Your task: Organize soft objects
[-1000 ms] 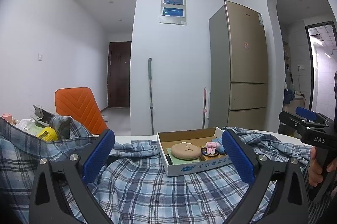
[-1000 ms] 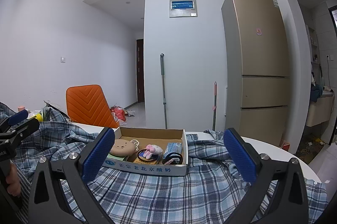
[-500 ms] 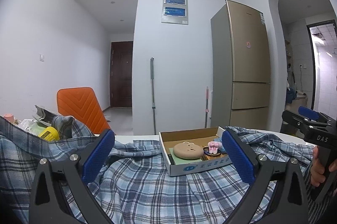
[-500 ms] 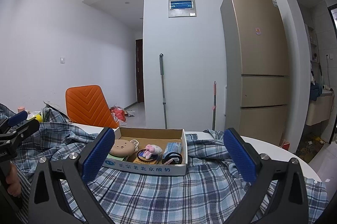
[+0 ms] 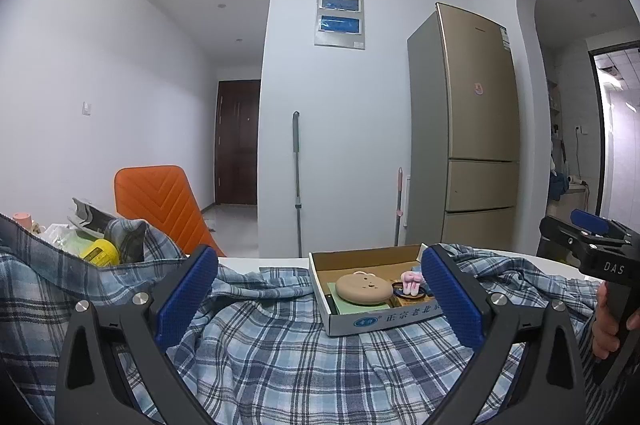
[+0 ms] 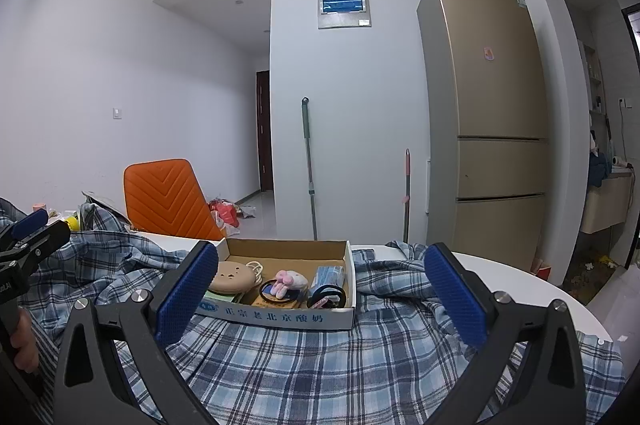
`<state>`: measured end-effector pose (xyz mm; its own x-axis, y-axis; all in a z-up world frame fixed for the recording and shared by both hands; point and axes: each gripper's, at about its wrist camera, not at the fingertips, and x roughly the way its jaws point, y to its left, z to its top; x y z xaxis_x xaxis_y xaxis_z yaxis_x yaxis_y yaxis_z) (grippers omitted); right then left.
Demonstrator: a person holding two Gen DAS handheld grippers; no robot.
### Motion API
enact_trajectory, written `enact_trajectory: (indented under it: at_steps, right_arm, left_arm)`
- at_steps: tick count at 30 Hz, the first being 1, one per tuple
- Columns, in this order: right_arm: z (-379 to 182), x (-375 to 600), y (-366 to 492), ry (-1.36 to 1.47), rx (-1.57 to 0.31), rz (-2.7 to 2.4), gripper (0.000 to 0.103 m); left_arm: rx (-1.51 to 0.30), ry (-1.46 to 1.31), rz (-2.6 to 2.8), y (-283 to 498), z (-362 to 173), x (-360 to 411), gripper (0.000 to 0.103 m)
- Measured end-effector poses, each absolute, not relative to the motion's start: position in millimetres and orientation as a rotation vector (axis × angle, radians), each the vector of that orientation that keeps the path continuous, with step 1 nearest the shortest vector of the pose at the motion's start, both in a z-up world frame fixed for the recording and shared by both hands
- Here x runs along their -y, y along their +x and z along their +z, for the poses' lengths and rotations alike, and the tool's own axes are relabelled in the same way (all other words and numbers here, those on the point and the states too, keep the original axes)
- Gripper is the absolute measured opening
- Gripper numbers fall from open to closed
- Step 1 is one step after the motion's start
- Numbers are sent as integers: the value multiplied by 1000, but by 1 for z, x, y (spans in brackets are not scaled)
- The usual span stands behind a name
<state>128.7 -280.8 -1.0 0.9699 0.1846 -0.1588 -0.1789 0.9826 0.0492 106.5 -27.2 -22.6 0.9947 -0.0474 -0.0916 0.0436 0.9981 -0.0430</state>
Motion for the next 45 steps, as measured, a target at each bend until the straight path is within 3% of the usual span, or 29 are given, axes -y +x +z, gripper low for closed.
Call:
enact_trajectory:
  at_steps: [45]
  right_arm:
    - [-1, 280, 128, 31, -160, 183, 103]
  left_arm:
    - [-132, -43, -37, 113, -25, 26, 103]
